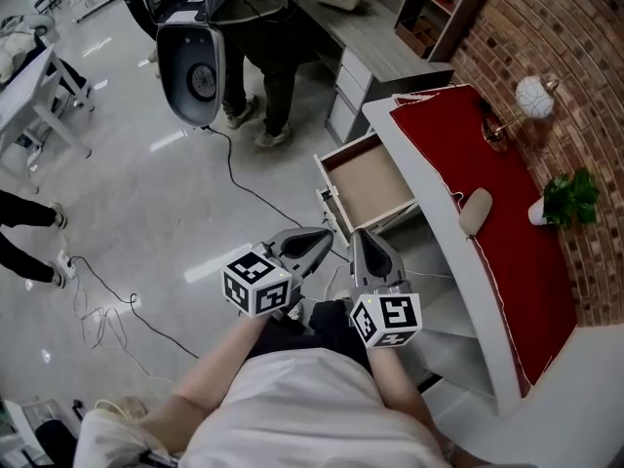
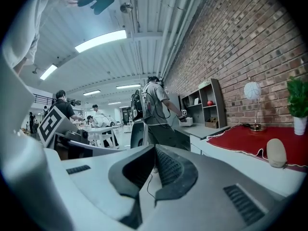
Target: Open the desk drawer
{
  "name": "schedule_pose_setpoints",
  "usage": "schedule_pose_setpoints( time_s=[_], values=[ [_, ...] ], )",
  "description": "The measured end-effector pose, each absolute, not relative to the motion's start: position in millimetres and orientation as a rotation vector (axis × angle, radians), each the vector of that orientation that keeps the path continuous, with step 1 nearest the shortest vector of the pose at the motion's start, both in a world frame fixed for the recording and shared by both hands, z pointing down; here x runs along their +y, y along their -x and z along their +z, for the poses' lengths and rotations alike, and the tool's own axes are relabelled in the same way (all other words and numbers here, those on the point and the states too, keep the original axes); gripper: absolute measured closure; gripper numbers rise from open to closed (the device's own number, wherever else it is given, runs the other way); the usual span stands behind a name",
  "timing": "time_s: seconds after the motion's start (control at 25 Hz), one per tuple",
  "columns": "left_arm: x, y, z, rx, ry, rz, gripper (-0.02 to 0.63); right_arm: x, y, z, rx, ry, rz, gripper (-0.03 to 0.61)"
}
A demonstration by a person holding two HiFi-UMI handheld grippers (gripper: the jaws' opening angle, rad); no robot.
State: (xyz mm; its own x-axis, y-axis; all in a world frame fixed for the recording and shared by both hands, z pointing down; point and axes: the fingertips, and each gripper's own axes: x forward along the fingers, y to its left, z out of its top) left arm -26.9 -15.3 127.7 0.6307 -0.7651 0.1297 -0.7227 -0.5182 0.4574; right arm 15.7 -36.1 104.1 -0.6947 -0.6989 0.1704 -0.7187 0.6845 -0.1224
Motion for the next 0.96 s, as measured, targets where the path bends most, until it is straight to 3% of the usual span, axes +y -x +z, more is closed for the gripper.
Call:
schedule_pose_setpoints(
  time_s=[0.96],
  values=[
    [-5,44,142,-1.209,-2.300,-0.149,0.601,-12,6,116,-2.806,-1.026,0.314,0.560]
  ],
)
